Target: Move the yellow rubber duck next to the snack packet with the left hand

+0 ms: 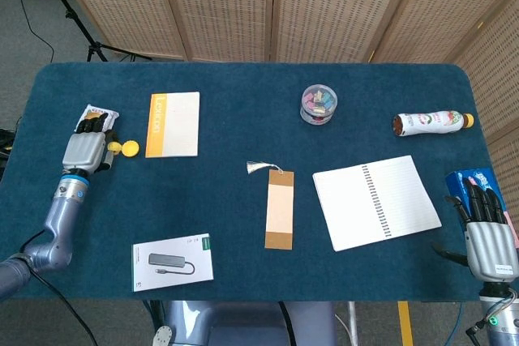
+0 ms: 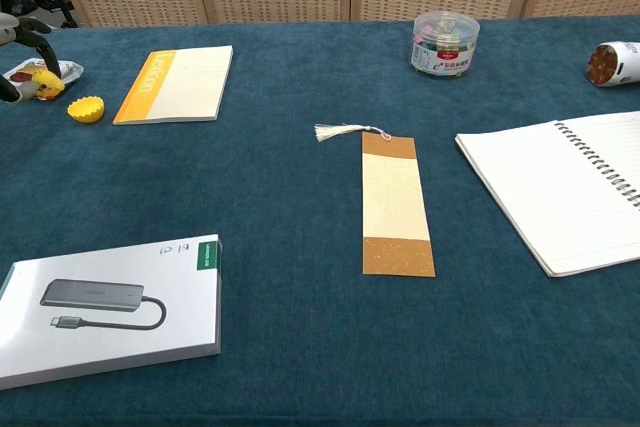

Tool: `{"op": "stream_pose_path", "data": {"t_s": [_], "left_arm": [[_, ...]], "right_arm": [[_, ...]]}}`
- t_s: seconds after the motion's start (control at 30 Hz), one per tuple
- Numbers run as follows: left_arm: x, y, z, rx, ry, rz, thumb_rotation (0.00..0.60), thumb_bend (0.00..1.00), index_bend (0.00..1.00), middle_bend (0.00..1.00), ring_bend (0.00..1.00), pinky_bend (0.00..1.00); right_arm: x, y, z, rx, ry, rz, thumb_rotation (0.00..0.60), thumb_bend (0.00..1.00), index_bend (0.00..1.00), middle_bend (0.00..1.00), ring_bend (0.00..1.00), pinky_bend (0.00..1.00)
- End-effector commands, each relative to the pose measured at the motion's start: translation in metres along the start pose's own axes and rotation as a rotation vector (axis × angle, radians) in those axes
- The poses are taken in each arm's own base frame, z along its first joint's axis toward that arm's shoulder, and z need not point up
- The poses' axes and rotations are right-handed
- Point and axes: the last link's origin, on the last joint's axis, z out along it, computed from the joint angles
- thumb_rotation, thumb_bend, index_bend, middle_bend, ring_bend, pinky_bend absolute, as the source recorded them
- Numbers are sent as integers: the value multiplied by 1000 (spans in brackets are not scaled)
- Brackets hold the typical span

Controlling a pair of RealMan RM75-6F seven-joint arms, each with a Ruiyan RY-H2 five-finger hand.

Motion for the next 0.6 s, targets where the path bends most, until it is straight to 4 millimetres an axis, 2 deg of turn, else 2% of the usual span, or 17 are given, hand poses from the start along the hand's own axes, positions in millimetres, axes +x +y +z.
{"op": "stream_pose_path", "data": {"t_s": [0.03, 0.37, 0.6], "left_arm": [[-3, 0, 6, 16, -6, -3, 600, 519, 484, 0, 0, 0], [-17, 5, 19, 43, -30, -38, 600, 519, 484, 0, 0, 0], [-12, 14, 23, 26, -10, -63, 600, 518, 484, 0, 0, 0]], "right_arm": [[0, 0, 0, 1, -1, 0, 600, 0, 214, 0, 0, 0], [-2, -2, 0, 5, -7, -6, 600, 0, 214, 0, 0, 0], [-4, -2, 1, 6, -14, -9, 600, 0, 214, 0, 0, 0]]}}
